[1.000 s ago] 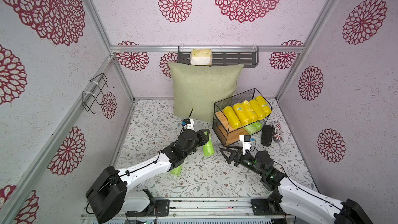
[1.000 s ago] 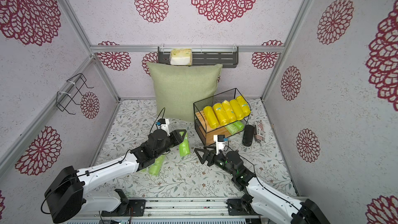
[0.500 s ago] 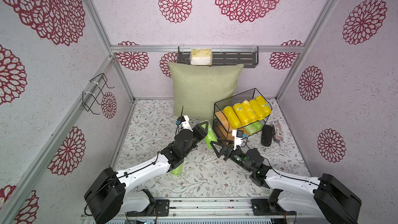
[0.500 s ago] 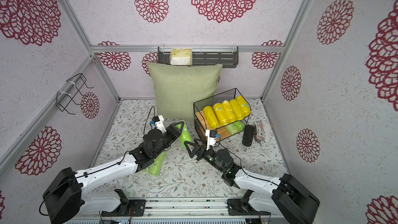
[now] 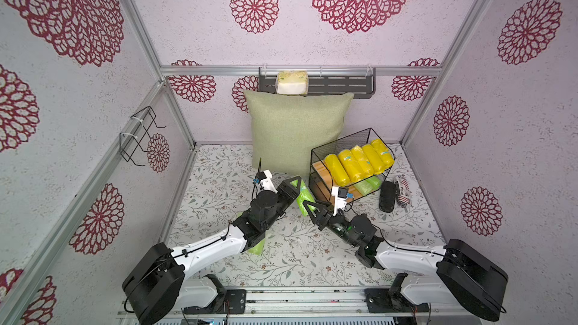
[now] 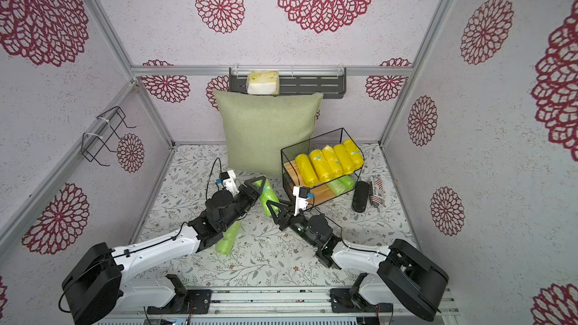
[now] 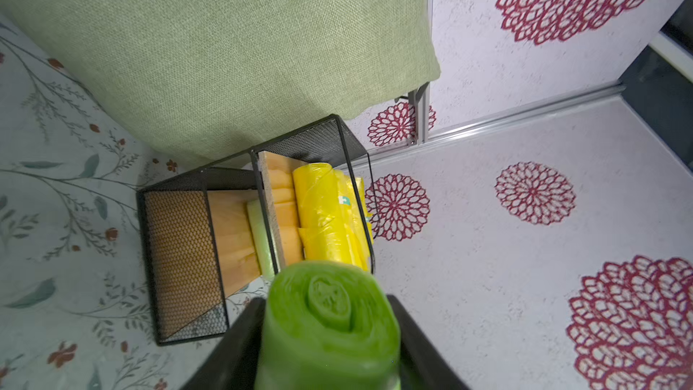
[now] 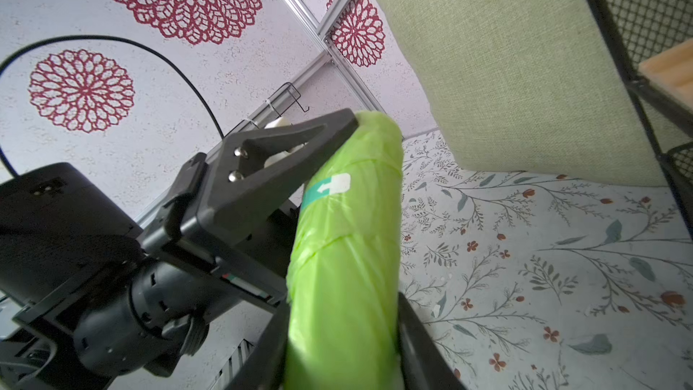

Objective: Sort the rolls of trash bags by color and place them on the shelf
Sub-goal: Pick up the roll of trash bags from the center of the board.

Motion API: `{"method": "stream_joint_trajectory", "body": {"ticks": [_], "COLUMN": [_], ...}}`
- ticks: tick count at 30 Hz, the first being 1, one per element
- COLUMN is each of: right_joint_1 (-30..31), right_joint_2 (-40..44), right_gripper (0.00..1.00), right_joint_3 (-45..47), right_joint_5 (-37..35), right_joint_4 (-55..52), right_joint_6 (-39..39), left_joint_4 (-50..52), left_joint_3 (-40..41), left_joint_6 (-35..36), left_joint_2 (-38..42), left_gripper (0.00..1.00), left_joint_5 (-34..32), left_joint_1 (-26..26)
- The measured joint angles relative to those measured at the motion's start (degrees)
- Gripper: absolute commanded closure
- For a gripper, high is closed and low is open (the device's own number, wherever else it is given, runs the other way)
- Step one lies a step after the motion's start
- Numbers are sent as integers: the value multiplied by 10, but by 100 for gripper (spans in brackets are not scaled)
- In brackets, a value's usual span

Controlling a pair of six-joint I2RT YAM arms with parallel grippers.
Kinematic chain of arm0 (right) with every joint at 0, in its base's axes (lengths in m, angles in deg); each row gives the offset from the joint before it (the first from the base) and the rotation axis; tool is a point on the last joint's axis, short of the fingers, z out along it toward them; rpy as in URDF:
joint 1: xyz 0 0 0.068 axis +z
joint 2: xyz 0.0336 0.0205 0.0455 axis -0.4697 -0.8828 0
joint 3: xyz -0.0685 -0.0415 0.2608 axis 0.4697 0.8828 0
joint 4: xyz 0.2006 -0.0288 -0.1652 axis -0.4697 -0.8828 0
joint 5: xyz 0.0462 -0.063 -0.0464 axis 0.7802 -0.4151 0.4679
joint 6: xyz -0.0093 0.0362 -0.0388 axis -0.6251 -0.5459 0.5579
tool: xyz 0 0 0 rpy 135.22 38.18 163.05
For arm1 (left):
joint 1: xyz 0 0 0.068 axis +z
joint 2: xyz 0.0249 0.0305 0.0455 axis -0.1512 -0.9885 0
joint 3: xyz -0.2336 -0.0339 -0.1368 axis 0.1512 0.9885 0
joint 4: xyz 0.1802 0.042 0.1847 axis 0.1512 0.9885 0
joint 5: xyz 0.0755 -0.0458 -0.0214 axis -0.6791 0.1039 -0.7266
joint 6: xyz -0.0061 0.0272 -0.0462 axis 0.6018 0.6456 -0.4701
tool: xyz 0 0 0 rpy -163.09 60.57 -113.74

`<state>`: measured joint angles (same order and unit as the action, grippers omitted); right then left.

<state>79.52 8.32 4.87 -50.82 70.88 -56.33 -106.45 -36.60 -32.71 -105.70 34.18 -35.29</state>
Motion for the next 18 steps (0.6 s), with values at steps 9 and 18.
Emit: {"method": "stream_joint_trajectory", "body": {"ticks": [9, 18], "right_joint_1": [-84, -182], "right_joint_2": [191, 284], "right_gripper": [72, 72], "right_joint_3": [-7, -49], "right_joint_5": [64, 123], "right_joint_4": [-291, -620], "right_joint_6": [63, 132], "left_joint_4": [87, 226], "left_joint_3": [8, -16], "left_joint_6": [84, 236], "left_joint_2": [50, 67], "left_gripper": [17, 15], "left_joint_5": [21, 46], "left_joint_1": [61, 113]}}
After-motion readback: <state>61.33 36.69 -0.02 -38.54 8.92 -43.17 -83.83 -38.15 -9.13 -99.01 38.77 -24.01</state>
